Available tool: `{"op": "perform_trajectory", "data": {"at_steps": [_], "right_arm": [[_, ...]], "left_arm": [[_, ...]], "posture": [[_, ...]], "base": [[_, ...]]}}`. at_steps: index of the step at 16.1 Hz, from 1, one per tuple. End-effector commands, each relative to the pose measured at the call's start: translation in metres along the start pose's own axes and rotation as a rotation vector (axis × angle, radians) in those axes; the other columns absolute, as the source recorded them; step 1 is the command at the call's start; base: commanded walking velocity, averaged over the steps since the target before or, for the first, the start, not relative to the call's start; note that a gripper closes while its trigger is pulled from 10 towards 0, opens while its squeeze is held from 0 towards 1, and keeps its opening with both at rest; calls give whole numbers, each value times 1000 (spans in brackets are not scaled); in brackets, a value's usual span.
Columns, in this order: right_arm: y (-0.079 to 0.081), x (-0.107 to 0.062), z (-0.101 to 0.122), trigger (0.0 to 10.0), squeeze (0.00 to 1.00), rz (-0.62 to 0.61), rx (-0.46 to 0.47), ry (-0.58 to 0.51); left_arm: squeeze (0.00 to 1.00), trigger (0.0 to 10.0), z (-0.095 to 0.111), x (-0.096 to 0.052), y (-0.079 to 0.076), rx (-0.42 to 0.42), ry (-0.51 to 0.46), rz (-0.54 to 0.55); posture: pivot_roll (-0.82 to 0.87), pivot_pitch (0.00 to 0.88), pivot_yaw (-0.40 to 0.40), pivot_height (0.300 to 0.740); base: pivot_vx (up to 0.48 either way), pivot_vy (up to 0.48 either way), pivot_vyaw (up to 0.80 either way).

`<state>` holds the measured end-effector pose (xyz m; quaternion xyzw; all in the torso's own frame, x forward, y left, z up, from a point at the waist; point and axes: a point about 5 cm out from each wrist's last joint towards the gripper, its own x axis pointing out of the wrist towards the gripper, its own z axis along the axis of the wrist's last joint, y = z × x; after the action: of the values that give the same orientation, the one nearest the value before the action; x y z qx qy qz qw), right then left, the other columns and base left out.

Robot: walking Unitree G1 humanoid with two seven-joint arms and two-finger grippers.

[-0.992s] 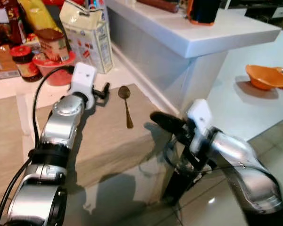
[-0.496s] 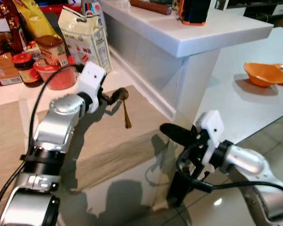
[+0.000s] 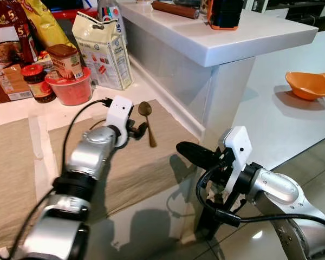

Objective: Setting the table

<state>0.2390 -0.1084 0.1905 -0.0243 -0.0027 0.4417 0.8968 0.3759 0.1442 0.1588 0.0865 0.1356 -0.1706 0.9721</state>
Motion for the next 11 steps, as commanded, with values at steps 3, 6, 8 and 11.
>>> {"op": "perform_trajectory", "data": {"at_steps": [3, 6, 8, 11], "right_arm": [[3, -2, -2, 10000, 0, 1, 23, 15], [4, -1, -2, 10000, 0, 2, 32, 18], [5, 0, -2, 10000, 0, 3, 37, 22], [5, 5, -6, 10000, 0, 5, 44, 24]], "left_arm": [[0, 10000, 24, 0, -10, -48, -117, 8], [0, 10000, 30, -1, -15, 3, -126, 22], [0, 10000, 36, -2, -18, 1, -134, 40], [0, 10000, 26, 2, -38, -1, -77, 48]], "posture": [[-126, 0, 47, 732], [-122, 0, 43, 732], [-112, 0, 42, 732], [-104, 0, 42, 732]], "base": [[0, 0, 0], [0, 0, 0], [0, 0, 0], [0, 0, 0]]}}
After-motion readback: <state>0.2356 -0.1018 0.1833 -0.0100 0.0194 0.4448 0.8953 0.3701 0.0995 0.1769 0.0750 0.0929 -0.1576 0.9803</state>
